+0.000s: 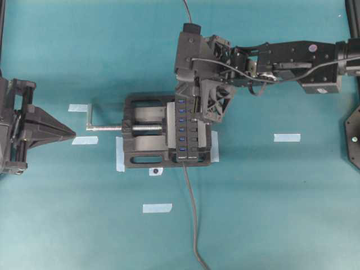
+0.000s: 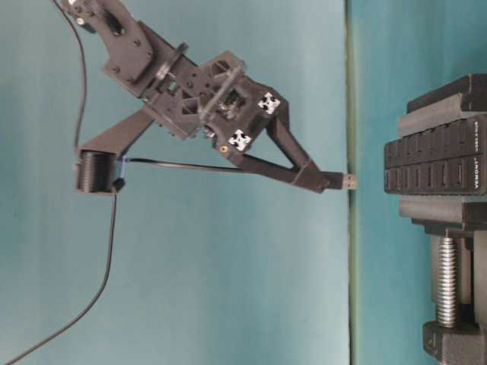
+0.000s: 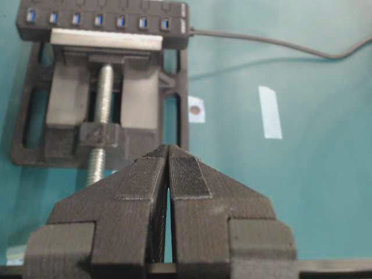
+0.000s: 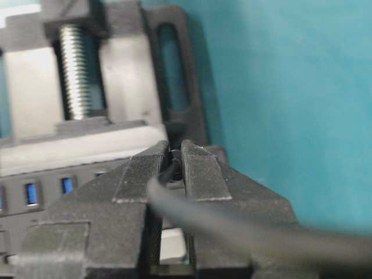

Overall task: Insert the USB into the center port of the fixed hub
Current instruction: 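Pull the USB plug out of the hub's end port with right gripper, then carry the held plug left above the hub's center port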

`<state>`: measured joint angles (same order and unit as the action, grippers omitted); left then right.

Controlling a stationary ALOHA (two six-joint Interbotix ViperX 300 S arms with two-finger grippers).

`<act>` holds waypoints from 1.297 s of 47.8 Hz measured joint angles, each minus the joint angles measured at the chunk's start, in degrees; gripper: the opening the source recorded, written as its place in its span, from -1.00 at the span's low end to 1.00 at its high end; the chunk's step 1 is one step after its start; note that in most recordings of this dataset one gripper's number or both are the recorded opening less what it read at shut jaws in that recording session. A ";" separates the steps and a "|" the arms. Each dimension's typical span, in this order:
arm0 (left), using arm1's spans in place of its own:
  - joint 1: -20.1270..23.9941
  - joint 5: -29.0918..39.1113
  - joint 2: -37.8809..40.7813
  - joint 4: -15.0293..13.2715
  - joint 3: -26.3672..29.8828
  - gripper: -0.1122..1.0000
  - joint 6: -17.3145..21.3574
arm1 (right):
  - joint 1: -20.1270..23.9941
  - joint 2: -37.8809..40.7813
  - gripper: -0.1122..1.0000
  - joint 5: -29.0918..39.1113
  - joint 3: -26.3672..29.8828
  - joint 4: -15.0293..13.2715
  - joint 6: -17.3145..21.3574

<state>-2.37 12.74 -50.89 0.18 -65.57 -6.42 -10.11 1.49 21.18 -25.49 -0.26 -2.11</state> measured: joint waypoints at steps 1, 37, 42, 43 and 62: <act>-0.09 -0.09 0.00 0.00 -0.09 -0.80 0.00 | 0.09 -0.09 -0.64 0.26 0.18 0.09 0.00; 0.00 0.00 0.00 0.00 0.00 -0.80 -0.18 | 2.37 -2.37 -0.65 6.33 2.72 0.62 3.08; -0.09 0.00 0.00 0.00 0.00 -0.80 -0.18 | 2.72 -2.29 -0.65 6.50 2.72 0.62 3.16; 0.00 0.00 0.00 0.00 0.00 -0.80 -0.09 | 2.81 -2.37 -0.65 6.50 2.64 0.62 3.16; -0.09 0.00 0.00 0.00 0.00 -0.80 -0.18 | 3.78 -2.37 -0.65 6.50 2.72 0.70 3.16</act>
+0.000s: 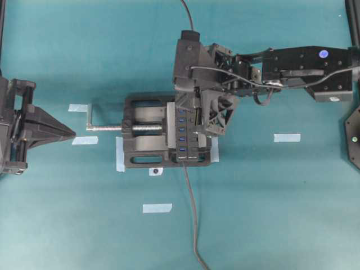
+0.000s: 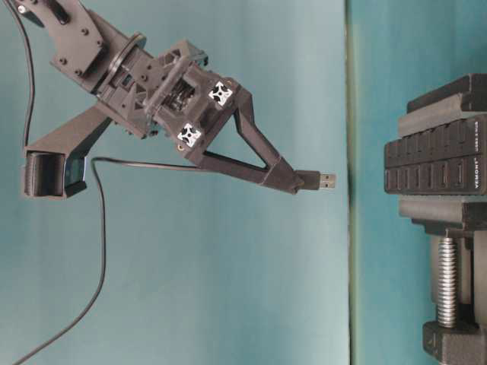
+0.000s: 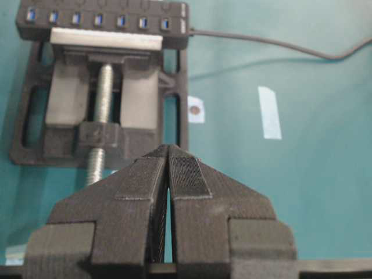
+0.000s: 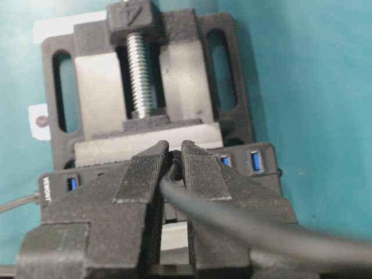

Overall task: Insert the USB into the center port of the fixed hub
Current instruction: 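Carry the held plug left above the hub's center port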

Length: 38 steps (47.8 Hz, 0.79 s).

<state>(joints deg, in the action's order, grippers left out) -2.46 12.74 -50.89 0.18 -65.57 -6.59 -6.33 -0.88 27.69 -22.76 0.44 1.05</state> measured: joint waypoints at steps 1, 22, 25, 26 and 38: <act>0.09 -0.09 0.00 0.00 0.00 -0.80 0.00 | 0.00 0.00 -0.65 0.09 -0.09 0.00 0.00; 0.00 0.00 0.00 0.00 0.00 -0.80 0.00 | 0.18 1.49 -0.65 0.00 0.00 -0.09 0.00; 0.00 0.00 -0.09 0.00 0.00 -0.80 0.00 | 0.26 1.85 -0.65 0.00 0.00 -0.09 0.00; 0.09 0.00 0.00 0.00 -0.09 -0.80 -0.09 | 0.26 2.02 -0.65 0.00 0.00 -0.09 -0.09; 0.09 0.00 0.00 0.00 0.00 -0.80 -0.09 | 0.88 3.78 -0.65 -0.09 0.00 -0.26 -1.14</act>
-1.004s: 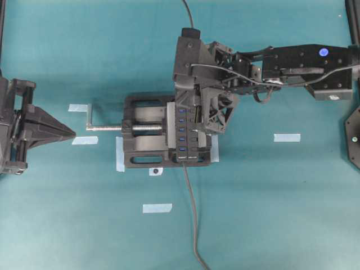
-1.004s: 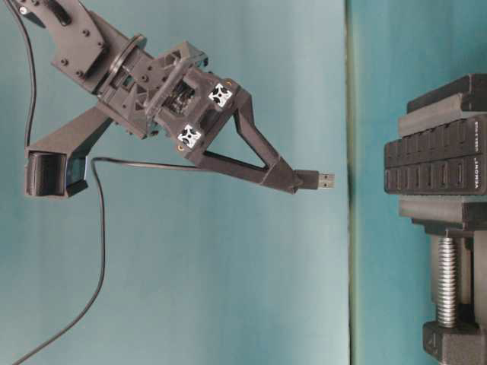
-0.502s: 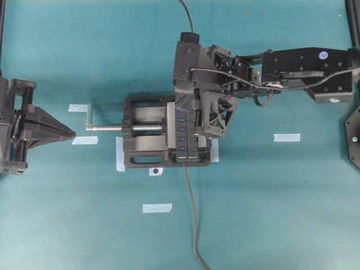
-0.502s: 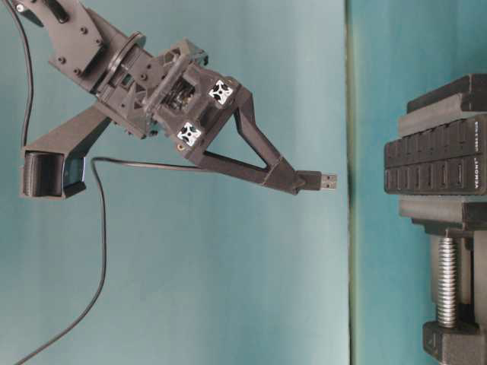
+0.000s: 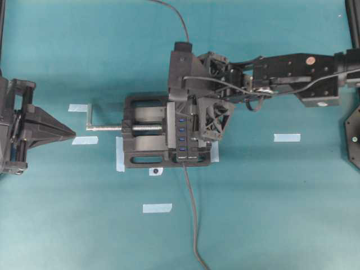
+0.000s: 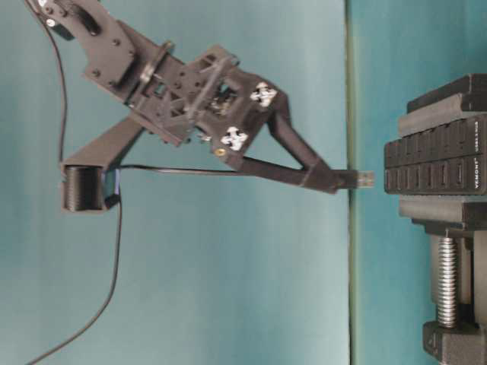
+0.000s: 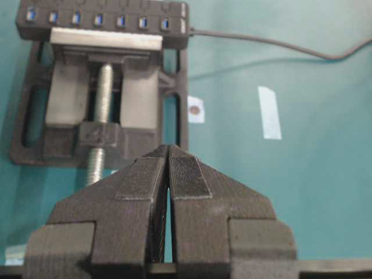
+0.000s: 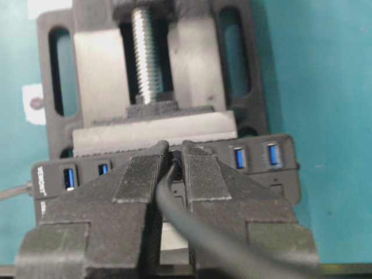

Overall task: Insert the USB into the center port of the fixed hub
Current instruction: 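Carry the held plug left above the hub's center port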

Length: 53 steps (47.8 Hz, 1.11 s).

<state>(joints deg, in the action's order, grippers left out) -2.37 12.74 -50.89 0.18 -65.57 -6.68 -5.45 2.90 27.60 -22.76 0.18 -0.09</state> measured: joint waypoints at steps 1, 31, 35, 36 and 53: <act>0.00 0.00 0.00 0.00 0.00 -0.80 0.00 | 0.00 0.09 -0.65 0.00 0.00 0.00 -0.18; -0.09 0.00 0.00 0.00 0.00 -0.80 0.00 | 0.09 2.29 -0.65 -0.18 0.00 -0.09 -0.62; -0.09 0.00 0.00 0.00 0.00 -0.80 0.00 | 0.00 2.37 -0.65 -0.26 0.00 -0.09 -0.62; 0.00 0.00 0.00 0.00 0.00 -0.80 0.00 | 0.09 2.37 -0.65 -0.18 0.00 0.00 -0.62; 0.00 0.00 0.00 0.00 0.00 -0.80 0.00 | 0.09 3.16 -0.65 -0.26 0.00 -0.09 -0.62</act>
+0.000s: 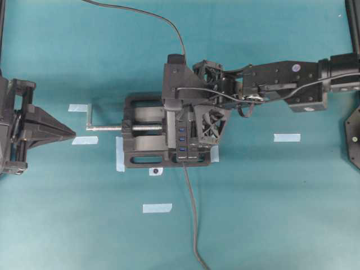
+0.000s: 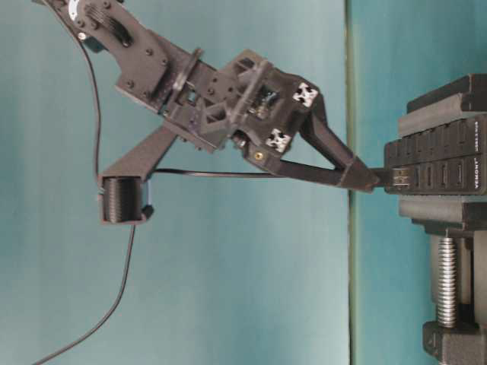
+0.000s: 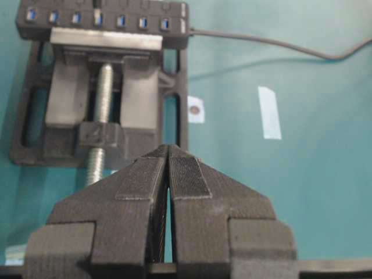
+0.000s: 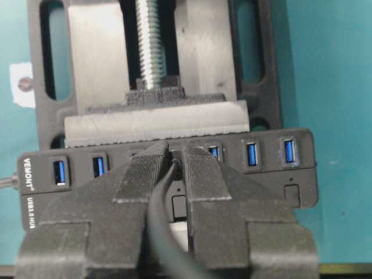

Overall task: Insert the USB into the center port of the fixed hub
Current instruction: 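Carry the held plug left above the hub's center port, then lower the plug and push it into the center port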

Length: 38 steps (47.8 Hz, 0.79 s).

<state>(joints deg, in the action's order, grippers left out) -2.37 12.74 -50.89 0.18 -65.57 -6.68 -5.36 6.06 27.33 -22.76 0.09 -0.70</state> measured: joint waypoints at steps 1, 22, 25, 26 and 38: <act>0.00 0.00 0.00 0.00 0.00 -0.80 0.00 | 0.00 0.09 -0.65 -0.09 0.00 0.00 0.00; -0.09 0.00 0.00 0.00 0.00 -0.80 0.00 | 0.09 0.62 -0.65 -0.18 0.00 0.00 0.00; 0.00 0.00 0.00 0.00 -0.09 -0.80 0.00 | 0.09 0.79 -0.65 -0.26 0.00 0.09 0.00; -0.09 0.00 0.00 0.00 -0.09 -0.80 0.09 | 0.09 0.79 -0.65 -0.26 0.00 0.00 0.00; -0.09 -0.09 0.00 0.00 -0.18 -0.80 0.00 | 0.09 1.05 -0.65 -0.26 0.00 0.00 0.00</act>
<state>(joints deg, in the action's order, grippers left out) -2.46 12.66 -50.89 0.18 -65.74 -6.68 -5.27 7.12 27.07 -22.76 0.09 -0.70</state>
